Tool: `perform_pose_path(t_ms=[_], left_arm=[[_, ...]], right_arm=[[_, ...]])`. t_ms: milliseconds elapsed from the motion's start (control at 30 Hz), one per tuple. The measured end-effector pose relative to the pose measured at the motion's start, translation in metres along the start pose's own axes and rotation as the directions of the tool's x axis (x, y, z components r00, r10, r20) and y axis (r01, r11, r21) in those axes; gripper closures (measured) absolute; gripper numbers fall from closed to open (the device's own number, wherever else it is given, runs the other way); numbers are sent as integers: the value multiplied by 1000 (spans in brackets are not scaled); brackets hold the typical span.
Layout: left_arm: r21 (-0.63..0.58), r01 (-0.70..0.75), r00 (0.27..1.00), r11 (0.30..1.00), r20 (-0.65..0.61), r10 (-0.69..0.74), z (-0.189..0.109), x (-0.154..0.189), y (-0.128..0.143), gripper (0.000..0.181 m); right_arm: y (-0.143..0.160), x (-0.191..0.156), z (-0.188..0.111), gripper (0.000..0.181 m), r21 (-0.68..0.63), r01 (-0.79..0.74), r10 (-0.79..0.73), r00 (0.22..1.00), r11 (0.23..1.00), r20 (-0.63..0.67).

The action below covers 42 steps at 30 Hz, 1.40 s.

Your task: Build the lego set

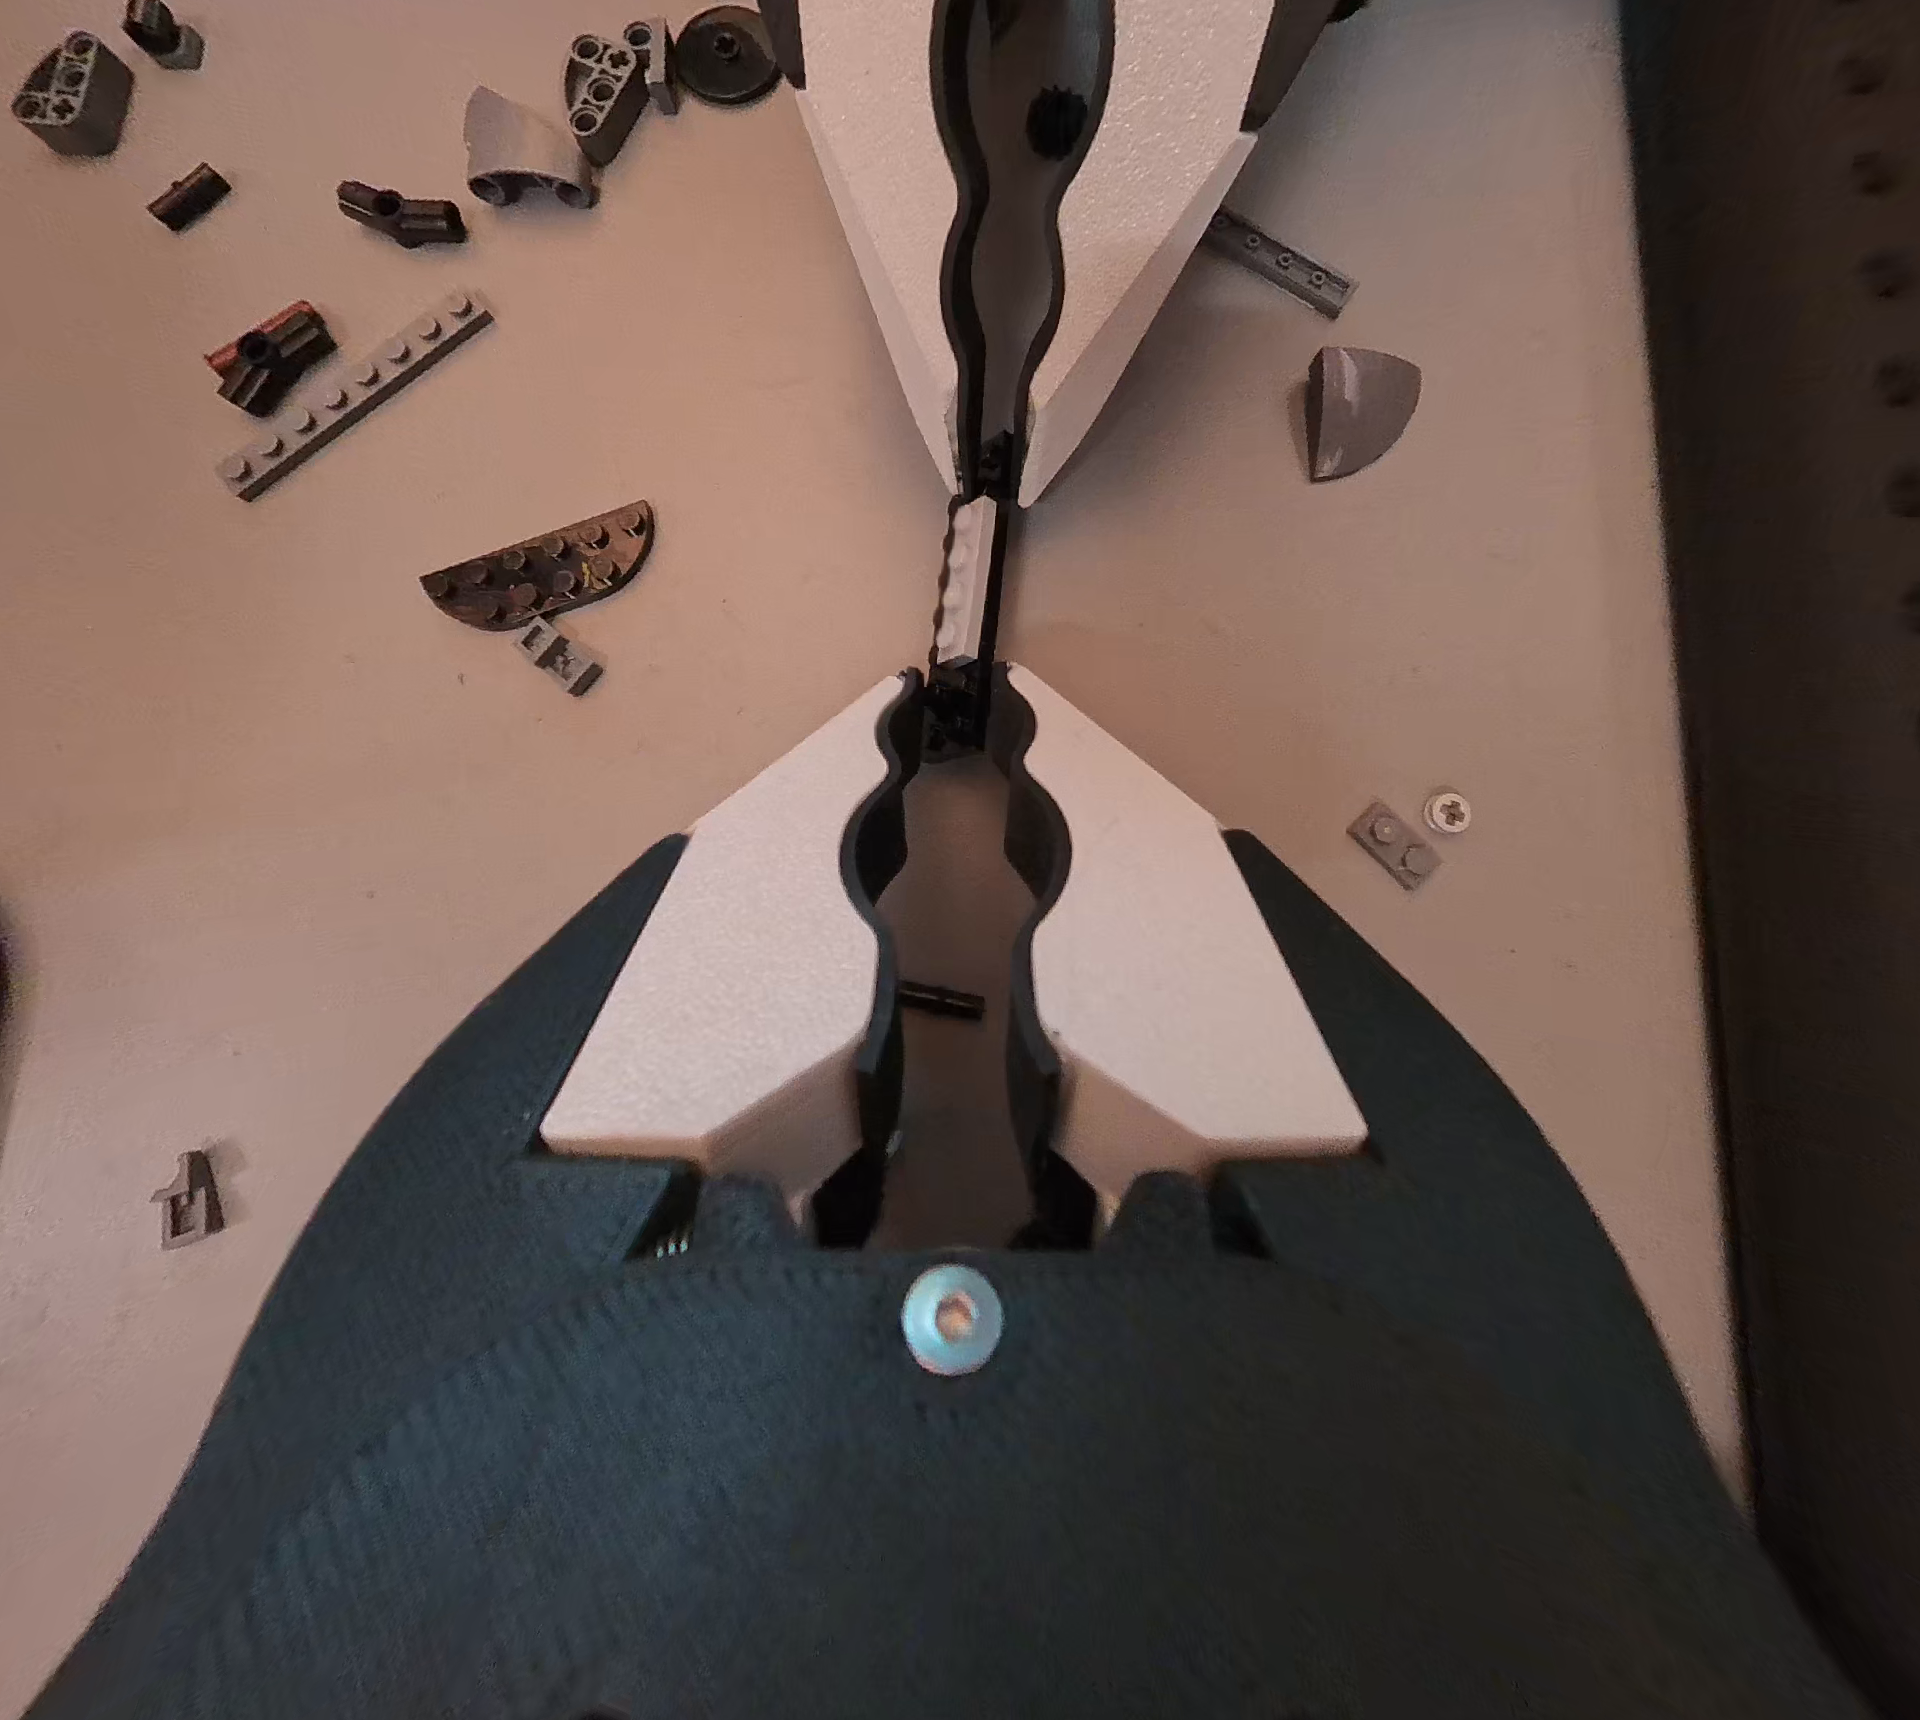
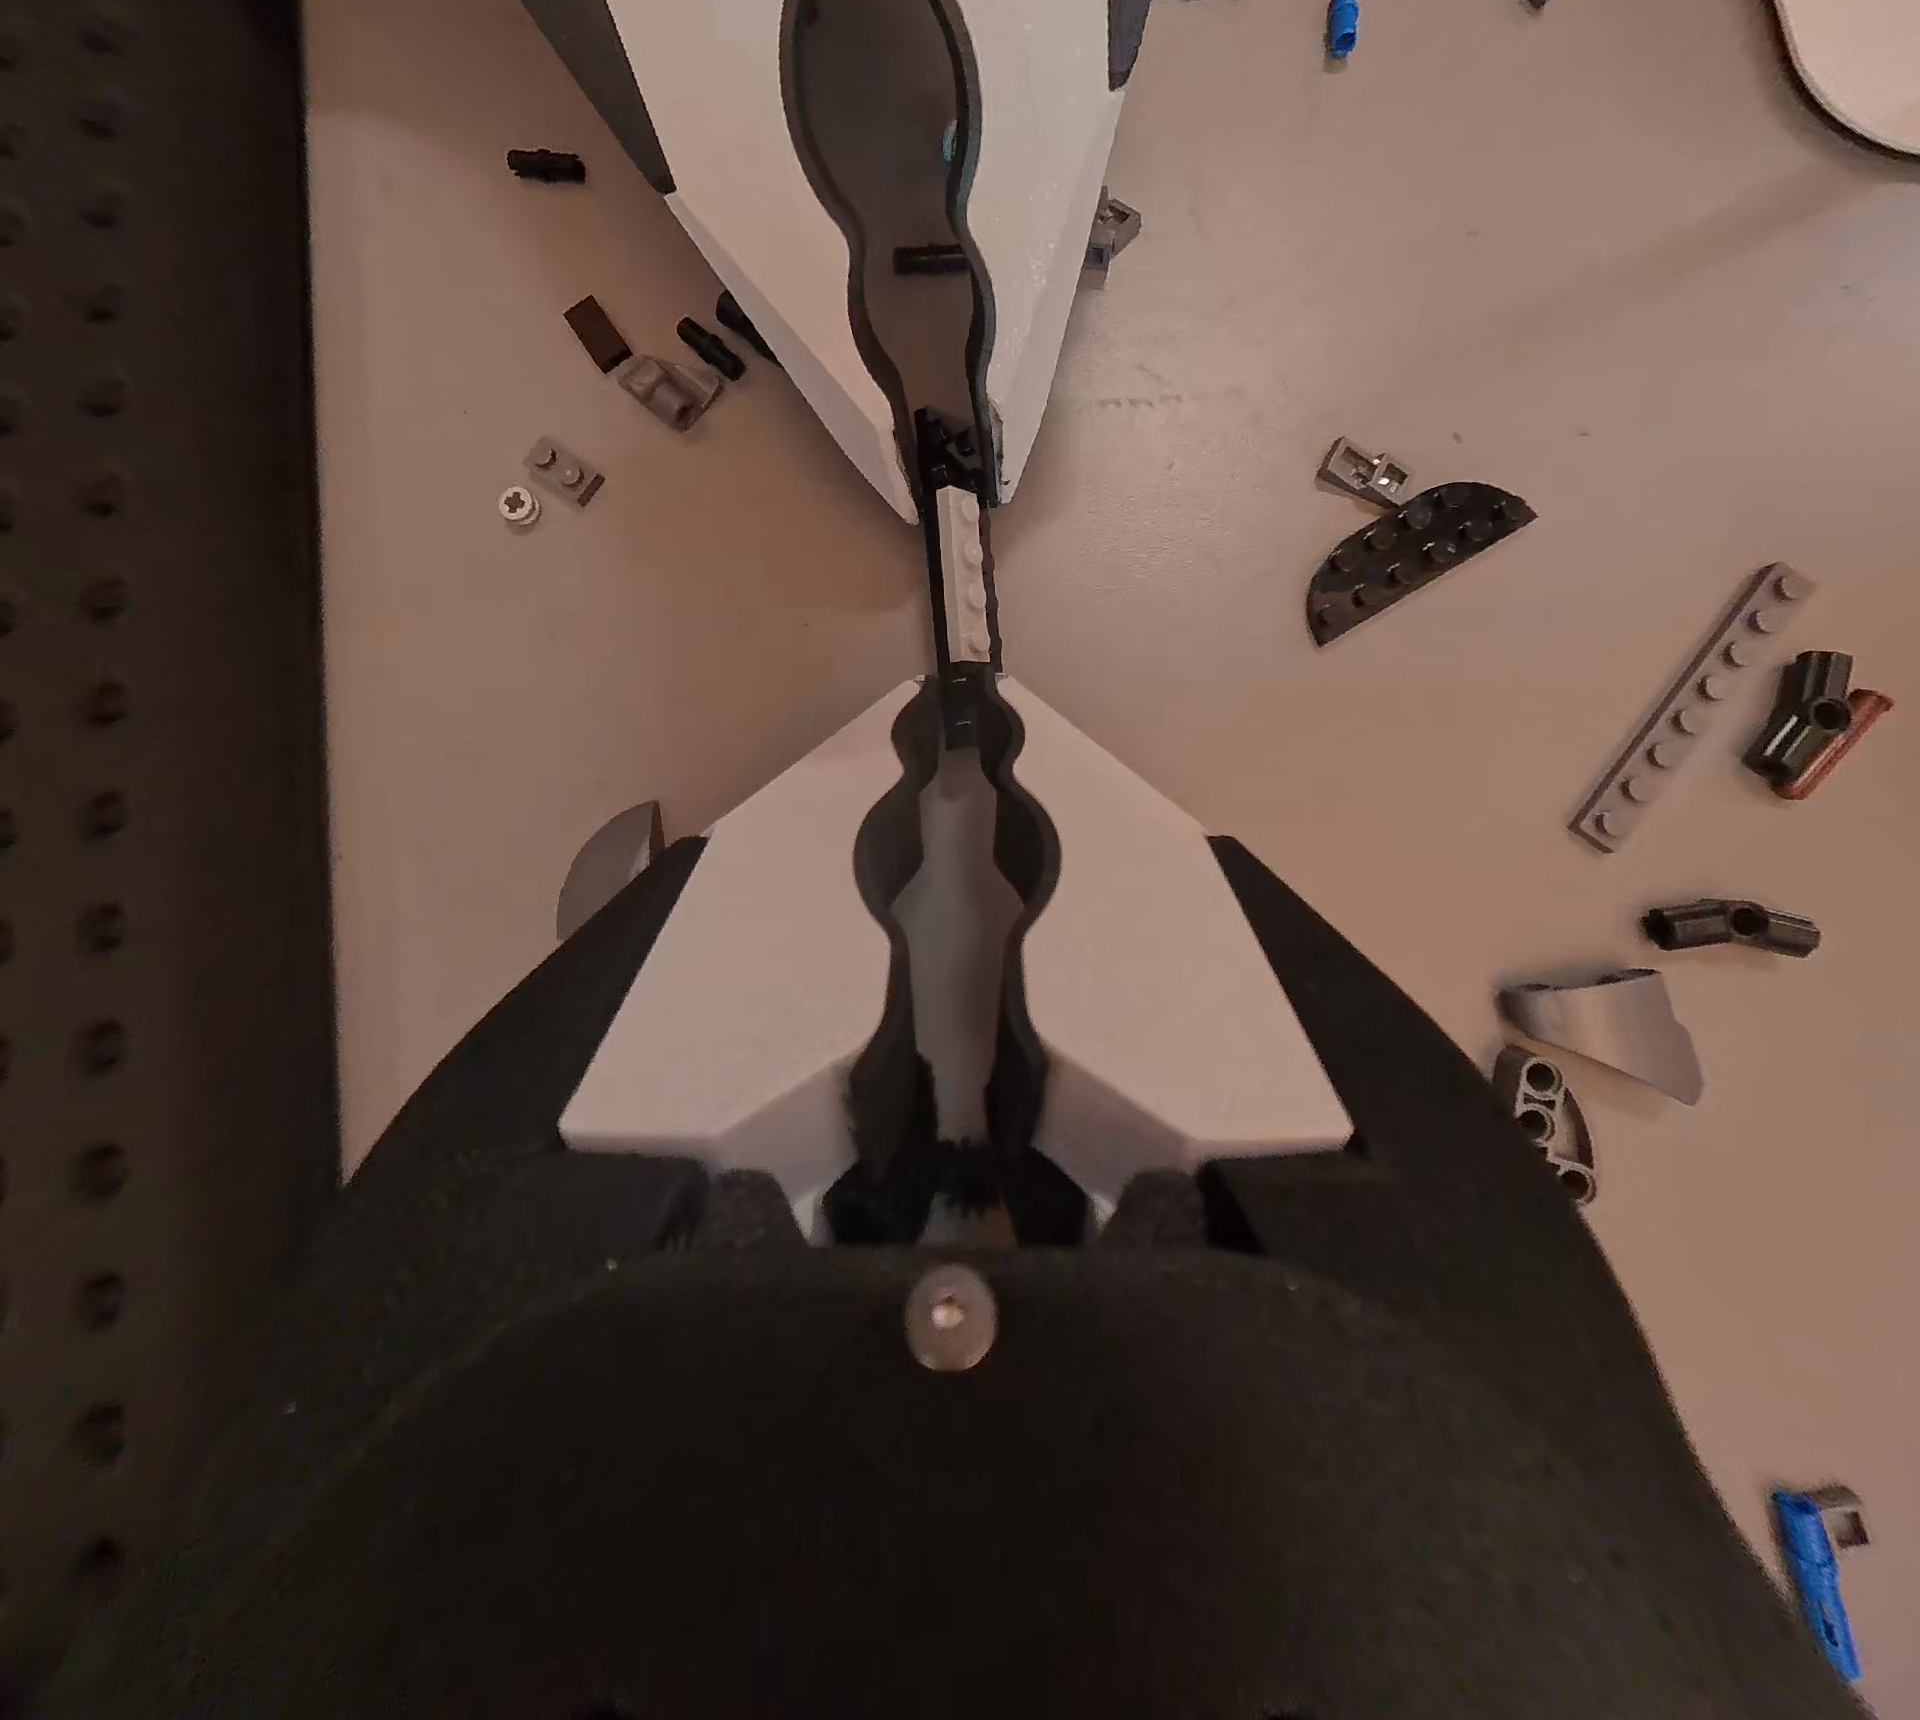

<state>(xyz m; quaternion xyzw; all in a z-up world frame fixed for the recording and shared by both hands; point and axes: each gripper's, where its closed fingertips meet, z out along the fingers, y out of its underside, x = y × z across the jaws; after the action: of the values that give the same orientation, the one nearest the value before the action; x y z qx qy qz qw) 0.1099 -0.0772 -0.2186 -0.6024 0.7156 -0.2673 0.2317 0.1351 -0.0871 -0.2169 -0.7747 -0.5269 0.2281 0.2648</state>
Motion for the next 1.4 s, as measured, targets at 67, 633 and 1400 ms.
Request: perform_pose_path(t_ms=[67, 633, 1400], left_arm=[[3, -7, 1000, 1000, 12, 7, -1, -1, -1, 171], [-42, -153, 978, 987, 134, 158, 6, -7, -3, 173], [-33, -208, 950, 978, 233, 210, -14, -8, -21, 175]], right_arm=[[0, 1, 0, 176, -4, 17, -17, 1000, 1000, -17], [-8, 3, -4, 176, 24, 77, -76, 994, 997, -74], [-30, 9, -15, 169, -59, 322, -323, 884, 945, -340]])
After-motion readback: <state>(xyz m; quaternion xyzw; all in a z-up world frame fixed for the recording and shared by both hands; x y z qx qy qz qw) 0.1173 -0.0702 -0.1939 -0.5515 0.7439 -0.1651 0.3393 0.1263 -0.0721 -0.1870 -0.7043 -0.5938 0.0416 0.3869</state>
